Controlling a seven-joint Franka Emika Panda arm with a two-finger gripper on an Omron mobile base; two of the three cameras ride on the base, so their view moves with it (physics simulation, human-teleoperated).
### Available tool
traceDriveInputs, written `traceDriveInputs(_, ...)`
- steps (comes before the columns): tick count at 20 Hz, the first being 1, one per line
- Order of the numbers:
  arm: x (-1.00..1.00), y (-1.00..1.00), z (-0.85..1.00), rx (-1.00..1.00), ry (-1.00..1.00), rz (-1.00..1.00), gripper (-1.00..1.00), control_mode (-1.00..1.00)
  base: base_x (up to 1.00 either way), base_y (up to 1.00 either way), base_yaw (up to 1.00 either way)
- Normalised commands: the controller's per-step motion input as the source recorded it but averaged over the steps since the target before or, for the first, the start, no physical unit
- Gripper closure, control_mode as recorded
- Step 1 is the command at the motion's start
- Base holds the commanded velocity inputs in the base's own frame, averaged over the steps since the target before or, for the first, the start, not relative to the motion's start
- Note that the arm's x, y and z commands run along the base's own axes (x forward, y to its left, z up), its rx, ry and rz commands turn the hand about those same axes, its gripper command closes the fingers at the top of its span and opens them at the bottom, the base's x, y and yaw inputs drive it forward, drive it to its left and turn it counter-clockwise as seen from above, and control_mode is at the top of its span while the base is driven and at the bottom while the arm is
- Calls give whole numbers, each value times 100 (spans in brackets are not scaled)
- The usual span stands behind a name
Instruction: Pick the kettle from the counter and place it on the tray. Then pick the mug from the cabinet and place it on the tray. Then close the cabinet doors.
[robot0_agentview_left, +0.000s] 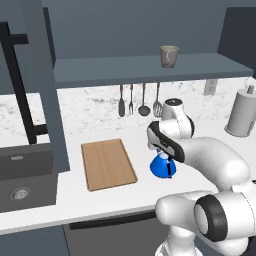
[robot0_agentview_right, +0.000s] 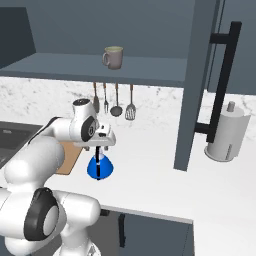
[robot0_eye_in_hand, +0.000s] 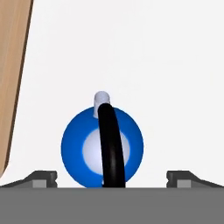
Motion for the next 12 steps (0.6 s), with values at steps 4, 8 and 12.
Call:
traceDriveInputs(4, 2, -9, -17, 0, 0, 0, -100, -100, 0, 0, 0)
traceDriveInputs(8, 0, -6, -19, 0, 1, -2, -100, -100, 0, 0, 0)
traceDriveInputs(12, 0, -1, -17, 0, 0, 0, -100, -100, 0, 0, 0)
